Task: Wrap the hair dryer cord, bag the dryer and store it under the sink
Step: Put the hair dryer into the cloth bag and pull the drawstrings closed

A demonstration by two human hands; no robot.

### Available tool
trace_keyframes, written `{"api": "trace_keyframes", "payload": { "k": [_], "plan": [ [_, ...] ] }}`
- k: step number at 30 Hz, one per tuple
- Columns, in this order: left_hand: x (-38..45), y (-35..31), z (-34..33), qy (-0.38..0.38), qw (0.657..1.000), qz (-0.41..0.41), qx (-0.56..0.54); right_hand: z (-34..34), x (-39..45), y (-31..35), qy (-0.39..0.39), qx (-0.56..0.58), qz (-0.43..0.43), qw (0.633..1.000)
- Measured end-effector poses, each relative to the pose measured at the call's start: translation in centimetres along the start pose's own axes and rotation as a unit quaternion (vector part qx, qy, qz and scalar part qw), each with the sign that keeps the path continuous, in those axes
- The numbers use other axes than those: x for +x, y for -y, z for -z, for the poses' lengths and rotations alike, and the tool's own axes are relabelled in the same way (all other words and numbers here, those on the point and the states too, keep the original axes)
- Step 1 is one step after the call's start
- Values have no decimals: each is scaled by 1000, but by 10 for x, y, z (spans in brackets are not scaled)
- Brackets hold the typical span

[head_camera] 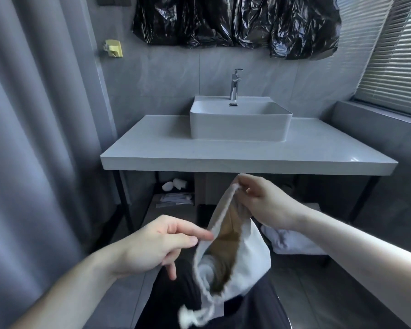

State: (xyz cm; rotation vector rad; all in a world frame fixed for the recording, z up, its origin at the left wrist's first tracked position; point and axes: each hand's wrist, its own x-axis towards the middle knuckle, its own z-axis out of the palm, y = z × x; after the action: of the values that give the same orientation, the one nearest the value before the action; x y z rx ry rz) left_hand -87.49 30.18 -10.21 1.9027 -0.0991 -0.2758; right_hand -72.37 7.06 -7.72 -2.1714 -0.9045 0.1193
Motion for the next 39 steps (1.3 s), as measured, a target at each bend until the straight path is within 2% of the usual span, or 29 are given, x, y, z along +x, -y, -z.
{"api": "trace_keyframes", "payload": {
  "k": [3, 5, 7, 9, 12, 14, 22, 25, 28, 32, 39],
  "plan": [
    [3, -1, 3, -9, 1000, -12, 19, -5, -6, 3, 66, -21, 24, 997],
    [9, -5, 1, -68, 996, -34, 42, -5, -5, 2, 89, -27, 36, 995],
    [21, -4, 1, -152, 979, -47, 124, -4, -5, 3, 91, -23, 54, 994],
    [31, 0, -1, -158, 969, -54, 181, -2, -6, 6, 97, 6, 73, 993],
    [45, -2, -6, -98, 984, -70, 130, 1, -9, 11, 107, 51, 91, 989],
    [52, -4, -10, -94, 982, -90, 139, 2, -11, 11, 105, 63, 91, 988],
    [50, 31, -28, -191, 973, -105, 78, -13, -43, -28, 30, 132, 18, 991],
    [42, 47, -30, -205, 973, -104, -6, -19, -74, -54, 36, 61, -10, 997],
    [36, 61, -33, -242, 965, -88, -37, -33, -95, -77, 38, -35, -27, 998],
    [32, 74, -34, -280, 956, -55, -67, -53, -93, -98, 26, -70, -57, 996],
    [24, 81, -18, -303, 951, -8, -66, -69, -83, -95, -71, 29, -96, 992]
  ]
}}
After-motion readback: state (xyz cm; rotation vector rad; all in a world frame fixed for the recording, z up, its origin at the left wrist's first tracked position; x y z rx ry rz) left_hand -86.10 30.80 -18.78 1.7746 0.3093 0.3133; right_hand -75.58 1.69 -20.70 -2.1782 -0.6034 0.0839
